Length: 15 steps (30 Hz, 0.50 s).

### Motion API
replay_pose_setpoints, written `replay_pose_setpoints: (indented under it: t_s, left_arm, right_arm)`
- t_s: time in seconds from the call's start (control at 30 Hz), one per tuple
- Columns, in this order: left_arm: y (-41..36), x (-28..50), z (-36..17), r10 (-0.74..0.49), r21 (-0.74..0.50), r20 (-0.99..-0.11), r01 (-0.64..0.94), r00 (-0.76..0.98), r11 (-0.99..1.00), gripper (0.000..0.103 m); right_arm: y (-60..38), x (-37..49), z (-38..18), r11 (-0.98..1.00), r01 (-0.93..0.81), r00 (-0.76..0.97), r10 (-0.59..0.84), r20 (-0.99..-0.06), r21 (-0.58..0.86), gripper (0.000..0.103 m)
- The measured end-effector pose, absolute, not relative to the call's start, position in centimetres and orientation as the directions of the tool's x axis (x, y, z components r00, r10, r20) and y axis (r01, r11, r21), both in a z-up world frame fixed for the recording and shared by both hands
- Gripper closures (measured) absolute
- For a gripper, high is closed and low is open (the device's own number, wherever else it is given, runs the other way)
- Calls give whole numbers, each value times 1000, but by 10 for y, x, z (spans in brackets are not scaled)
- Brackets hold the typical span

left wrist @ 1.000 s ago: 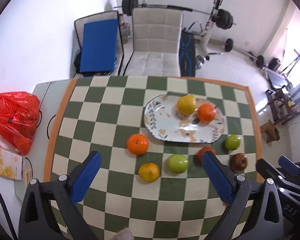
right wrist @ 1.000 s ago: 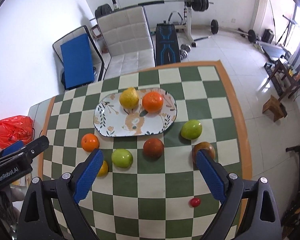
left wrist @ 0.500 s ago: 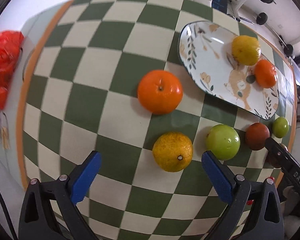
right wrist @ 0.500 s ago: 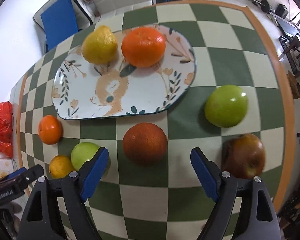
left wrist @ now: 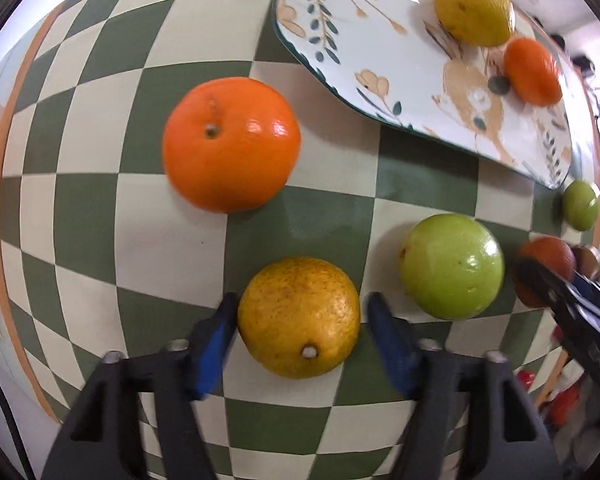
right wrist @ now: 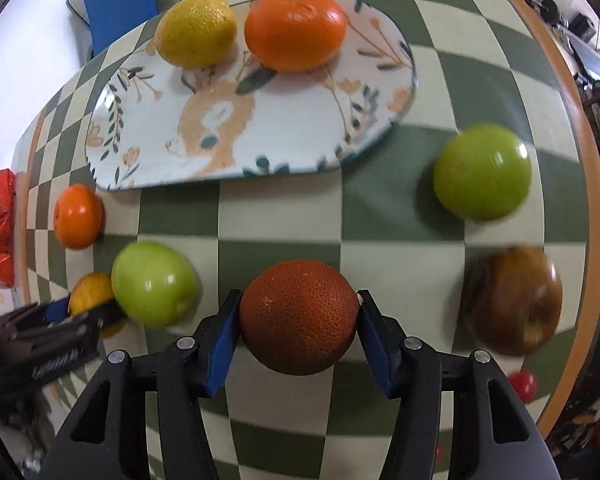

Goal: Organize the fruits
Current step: 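Grasp the yellow citrus with the left tool while the right tool grasps the brown blood orange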

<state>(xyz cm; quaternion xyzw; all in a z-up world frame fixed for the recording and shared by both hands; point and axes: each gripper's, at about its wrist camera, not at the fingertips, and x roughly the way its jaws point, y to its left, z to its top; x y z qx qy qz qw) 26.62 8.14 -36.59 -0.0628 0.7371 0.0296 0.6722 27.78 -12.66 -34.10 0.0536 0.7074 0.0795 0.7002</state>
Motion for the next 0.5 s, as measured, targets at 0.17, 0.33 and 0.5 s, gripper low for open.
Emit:
replay_pose_setpoints:
  t_s: [0.17, 0.33, 0.5]
  left_arm:
    - [72, 242, -356, -53, -46, -997, -122, -54, 991, 47]
    - [44, 205, -359, -78, -70, -993, -97, -84, 993, 46]
    - [39, 196, -364, -77, -70, -995, -94, -71, 993, 46]
  right_arm:
    - [-140, 244, -350, 975, -3, -65, 223, -973, 223, 44]
    - [-149, 224, -366, 966, 43, -83, 258, -963, 255, 44]
    - [-150, 220, -368, 965, 31, -71, 262, -962, 261, 44]
